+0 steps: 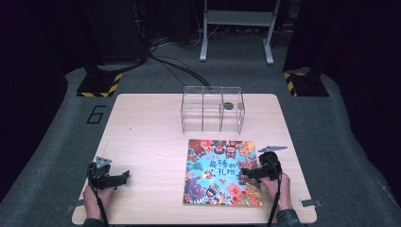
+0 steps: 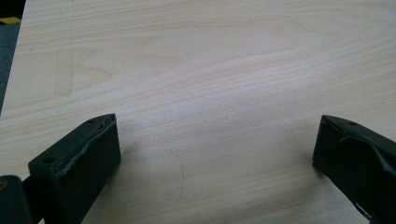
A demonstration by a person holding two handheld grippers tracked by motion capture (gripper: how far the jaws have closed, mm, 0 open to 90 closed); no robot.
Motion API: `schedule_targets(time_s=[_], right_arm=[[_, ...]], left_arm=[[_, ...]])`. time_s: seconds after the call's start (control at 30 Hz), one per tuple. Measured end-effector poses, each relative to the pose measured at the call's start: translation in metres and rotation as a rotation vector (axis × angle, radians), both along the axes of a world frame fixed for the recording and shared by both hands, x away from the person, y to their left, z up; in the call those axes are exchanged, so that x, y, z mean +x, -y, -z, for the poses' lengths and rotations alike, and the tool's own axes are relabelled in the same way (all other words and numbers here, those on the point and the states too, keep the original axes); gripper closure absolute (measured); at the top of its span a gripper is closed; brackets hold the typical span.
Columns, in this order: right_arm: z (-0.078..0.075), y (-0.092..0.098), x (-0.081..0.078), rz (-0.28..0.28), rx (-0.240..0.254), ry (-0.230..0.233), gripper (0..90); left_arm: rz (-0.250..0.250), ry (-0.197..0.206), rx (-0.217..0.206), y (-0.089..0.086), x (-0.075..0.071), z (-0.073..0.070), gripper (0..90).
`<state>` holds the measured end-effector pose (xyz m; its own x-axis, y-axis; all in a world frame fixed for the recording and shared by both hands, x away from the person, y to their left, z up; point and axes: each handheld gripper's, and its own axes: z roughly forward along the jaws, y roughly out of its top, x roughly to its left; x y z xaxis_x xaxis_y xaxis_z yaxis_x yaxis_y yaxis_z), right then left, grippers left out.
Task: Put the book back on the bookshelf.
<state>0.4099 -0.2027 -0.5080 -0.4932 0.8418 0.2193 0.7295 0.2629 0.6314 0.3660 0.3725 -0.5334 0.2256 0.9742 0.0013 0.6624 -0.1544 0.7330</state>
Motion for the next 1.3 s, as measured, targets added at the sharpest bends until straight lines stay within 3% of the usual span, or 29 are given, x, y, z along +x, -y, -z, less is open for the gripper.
schedule_targets(time_s=[0.27,0.3,0.47,0.53,0.7,1.3], right_arm=[[0.004,-0.003,0.000,-0.020,0.003,-0.026,3.3],[0.005,-0.003,0.001,-0.024,0.001,-0.003,3.2],[0.006,-0.004,-0.001,-0.016,0.002,0.001,4.5],[0.006,-0.006,-0.003,-0.023,-0.033,0.025,6.4],[0.007,-0.008,-0.007,-0.038,-0.050,0.051,9.7],[0.008,-0.019,-0.010,-0.085,-0.029,0.072,14.0]], left_arm=[[0.000,0.000,0.001,0.000,0.000,0.000,0.7],[0.001,0.000,0.001,0.000,0.000,0.000,0.7],[0.000,0.000,-0.001,0.000,0.000,0.000,0.8],[0.000,0.000,0.000,0.000,0.000,0.000,0.8],[0.000,0.000,0.001,0.000,0.000,0.000,0.8],[0.001,-0.001,0.001,0.000,0.000,0.000,0.9]])
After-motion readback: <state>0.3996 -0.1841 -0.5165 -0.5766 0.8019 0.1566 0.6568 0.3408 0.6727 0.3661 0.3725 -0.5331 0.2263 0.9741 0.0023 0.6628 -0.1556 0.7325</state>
